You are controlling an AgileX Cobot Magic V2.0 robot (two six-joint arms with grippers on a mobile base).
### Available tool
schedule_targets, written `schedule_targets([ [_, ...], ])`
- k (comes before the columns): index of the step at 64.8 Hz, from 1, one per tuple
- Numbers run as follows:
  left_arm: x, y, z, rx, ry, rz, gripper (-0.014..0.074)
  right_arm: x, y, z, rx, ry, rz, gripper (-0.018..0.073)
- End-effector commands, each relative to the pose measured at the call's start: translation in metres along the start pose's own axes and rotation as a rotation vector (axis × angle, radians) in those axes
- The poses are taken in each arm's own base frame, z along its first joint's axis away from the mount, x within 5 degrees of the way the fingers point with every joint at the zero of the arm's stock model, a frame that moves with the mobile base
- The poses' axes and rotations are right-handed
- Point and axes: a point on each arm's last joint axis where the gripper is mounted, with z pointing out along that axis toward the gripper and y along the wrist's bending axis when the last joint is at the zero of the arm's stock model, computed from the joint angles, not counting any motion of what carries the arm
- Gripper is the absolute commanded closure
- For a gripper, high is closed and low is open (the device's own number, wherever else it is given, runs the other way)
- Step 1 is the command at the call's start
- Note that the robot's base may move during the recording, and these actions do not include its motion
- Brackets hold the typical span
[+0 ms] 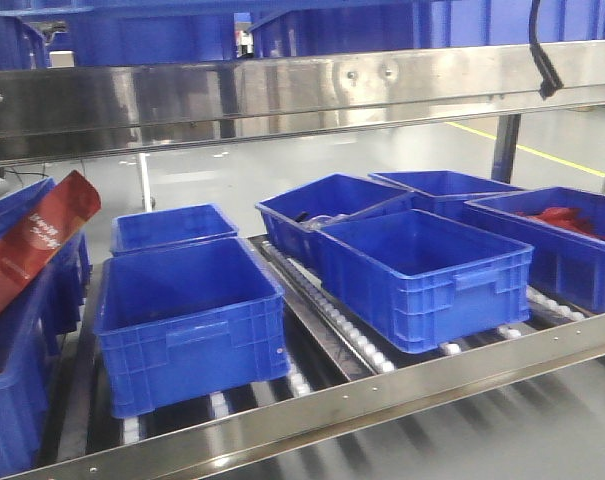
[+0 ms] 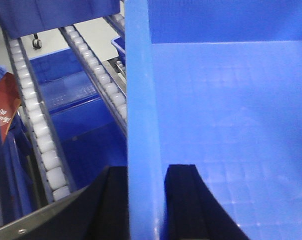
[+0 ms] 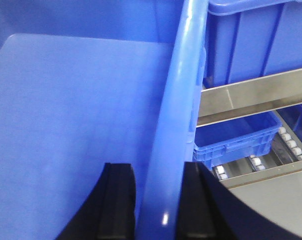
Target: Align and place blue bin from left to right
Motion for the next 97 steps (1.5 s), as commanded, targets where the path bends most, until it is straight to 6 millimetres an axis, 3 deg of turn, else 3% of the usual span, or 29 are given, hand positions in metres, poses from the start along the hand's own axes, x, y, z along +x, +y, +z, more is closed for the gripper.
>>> schedule_targets([
  [1, -0.0283, -0.0056, -0.0189, 0.060, -0.277, -0.007, 0.0707, -0.0138, 0.0066, -0.0194, -0.064, -0.132, -0.015, 0.0711],
  [97, -0.0283, -0.0056, -0.0189, 0.060, -0.277, -0.007, 0.0707, -0.0138, 0.0066, -0.0194, -0.064, -0.132, -0.015, 0.0711],
])
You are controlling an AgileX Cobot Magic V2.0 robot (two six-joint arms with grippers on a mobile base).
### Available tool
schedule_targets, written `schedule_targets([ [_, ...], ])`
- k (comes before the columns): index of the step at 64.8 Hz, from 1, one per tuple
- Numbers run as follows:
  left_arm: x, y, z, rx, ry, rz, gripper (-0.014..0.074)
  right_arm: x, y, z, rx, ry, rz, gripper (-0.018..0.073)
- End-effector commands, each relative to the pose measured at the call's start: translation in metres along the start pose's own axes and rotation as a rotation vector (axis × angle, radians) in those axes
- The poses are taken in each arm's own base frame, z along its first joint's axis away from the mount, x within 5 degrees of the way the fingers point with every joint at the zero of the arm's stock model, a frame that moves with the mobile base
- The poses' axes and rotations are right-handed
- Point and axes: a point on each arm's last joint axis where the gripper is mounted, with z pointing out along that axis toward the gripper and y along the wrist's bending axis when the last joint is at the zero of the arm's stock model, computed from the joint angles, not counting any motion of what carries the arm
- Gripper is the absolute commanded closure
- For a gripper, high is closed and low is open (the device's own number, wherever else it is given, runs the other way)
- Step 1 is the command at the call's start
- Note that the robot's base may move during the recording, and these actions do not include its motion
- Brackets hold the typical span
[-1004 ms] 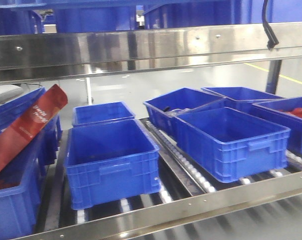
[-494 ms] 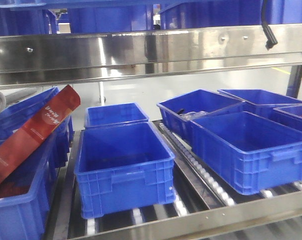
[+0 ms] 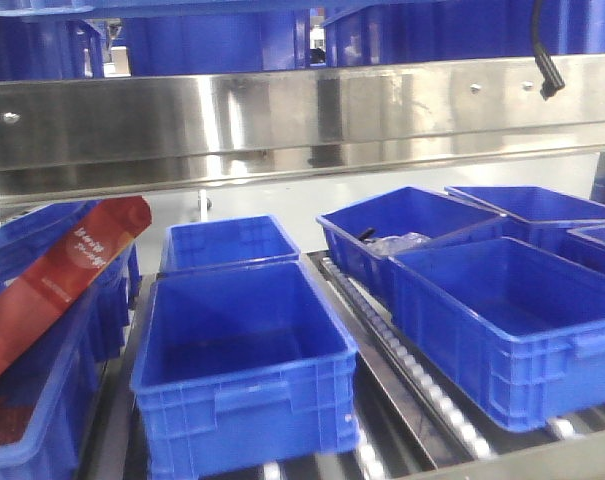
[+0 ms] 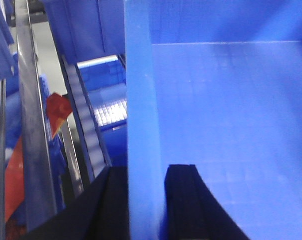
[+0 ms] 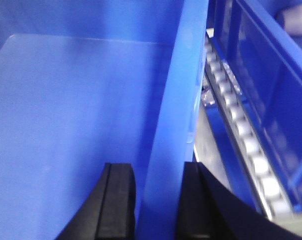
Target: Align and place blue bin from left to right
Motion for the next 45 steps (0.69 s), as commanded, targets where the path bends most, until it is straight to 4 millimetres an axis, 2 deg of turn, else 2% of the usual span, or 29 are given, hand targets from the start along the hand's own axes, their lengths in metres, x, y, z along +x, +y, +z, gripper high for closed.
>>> schedule_targets([
  [1, -0.0283, -0.0056, -0.0189, 0.059, -0.277, -0.004, 0.0707, -0.0138, 0.0066, -0.0194, -0.064, -0.132, -0.015, 0.0711],
  [45, -0.0280, -0.0057, -0.0180, 0.059, -0.275, -0.004, 0.0707, -0.0140, 0.0067, -0.0194, -0.064, -0.133, -0.015, 0.0711],
])
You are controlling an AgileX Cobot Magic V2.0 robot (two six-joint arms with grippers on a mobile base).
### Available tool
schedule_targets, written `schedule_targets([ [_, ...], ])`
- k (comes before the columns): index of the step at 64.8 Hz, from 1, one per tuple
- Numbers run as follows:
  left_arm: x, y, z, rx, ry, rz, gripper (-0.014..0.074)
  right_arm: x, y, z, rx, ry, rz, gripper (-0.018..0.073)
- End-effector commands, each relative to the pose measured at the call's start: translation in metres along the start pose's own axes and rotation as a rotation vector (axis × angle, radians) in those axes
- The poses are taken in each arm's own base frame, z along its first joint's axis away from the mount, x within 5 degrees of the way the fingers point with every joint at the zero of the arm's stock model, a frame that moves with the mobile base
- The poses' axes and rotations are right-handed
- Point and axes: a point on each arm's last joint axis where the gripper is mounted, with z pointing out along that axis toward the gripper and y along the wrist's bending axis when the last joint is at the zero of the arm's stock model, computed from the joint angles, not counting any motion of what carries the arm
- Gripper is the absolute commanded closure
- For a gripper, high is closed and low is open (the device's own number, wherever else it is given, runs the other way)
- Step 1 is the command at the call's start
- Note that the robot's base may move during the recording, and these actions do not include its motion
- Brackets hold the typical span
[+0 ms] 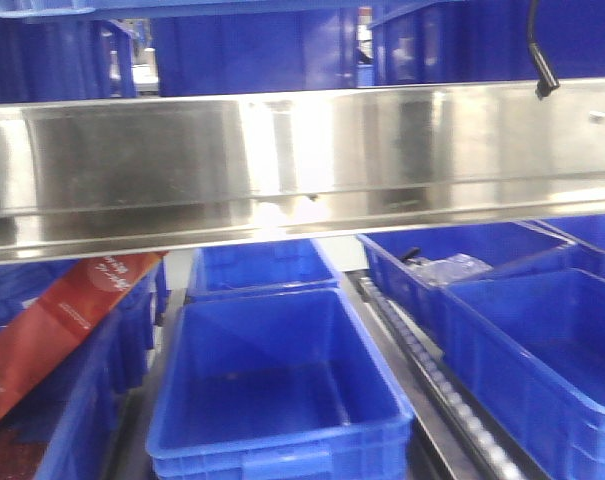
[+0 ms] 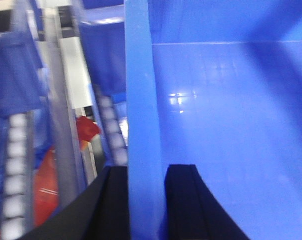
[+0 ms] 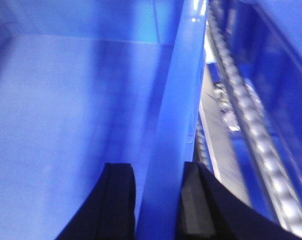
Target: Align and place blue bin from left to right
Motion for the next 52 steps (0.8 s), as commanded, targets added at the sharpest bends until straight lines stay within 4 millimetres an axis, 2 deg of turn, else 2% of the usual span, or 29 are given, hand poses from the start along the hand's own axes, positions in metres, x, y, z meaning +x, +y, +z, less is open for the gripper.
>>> schedule_targets([
  [1, -0.0283, -0.0056, -0.0189, 0.059, -0.277, -0.004, 0.0707, -0.0140, 0.0067, -0.0194, -0.064, -0.133, -0.015, 0.0711],
  [52, -0.0281, -0.0057, -0.0181, 0.059, -0.275, -0.004, 0.0707, -0.0140, 0.0067, -0.0194, -0.064, -0.133, -0.015, 0.0711],
])
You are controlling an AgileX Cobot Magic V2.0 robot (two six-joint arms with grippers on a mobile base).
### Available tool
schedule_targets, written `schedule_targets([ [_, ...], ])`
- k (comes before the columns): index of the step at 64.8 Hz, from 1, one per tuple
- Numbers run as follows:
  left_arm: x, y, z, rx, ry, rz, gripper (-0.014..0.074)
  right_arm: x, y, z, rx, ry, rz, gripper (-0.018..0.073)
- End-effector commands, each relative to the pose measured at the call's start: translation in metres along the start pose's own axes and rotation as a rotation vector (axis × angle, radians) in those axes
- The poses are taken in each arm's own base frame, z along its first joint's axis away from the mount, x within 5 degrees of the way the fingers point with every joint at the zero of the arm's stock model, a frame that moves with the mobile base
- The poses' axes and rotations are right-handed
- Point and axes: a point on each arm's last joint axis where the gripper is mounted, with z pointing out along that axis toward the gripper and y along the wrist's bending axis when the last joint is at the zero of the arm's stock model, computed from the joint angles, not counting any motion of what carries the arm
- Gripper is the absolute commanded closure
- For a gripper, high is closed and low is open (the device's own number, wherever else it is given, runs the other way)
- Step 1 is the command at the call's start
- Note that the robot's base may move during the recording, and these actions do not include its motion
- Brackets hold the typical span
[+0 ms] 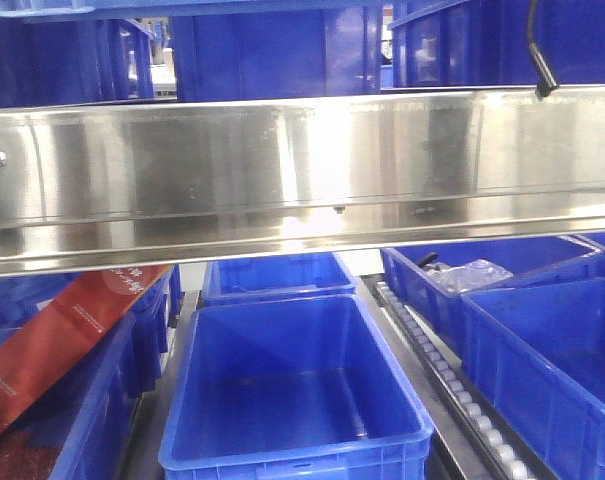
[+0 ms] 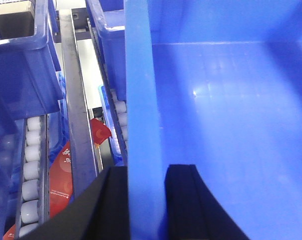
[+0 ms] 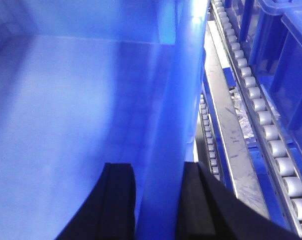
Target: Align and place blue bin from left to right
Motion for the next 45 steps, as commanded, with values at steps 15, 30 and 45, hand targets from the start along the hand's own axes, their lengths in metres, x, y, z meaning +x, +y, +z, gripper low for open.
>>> schedule_targets([
  [15, -0.0281, -0.0057, -0.0181, 0.059, -0.275, -0.004, 0.0707, -0.0140, 0.0067, -0.0194, -0.064, -0.133, -0.015, 0.0711],
  [30, -0.0281, -0.0057, -0.0181, 0.059, -0.275, -0.004, 0.0707, -0.0140, 0.0067, -0.0194, -0.064, -0.133, -0.015, 0.0711],
  [45, -0.0281, -0.0057, -0.0181, 0.059, -0.275, -0.004, 0.0707, -0.0140, 0.0067, -0.0194, -0.064, -0.133, -0.015, 0.0711],
])
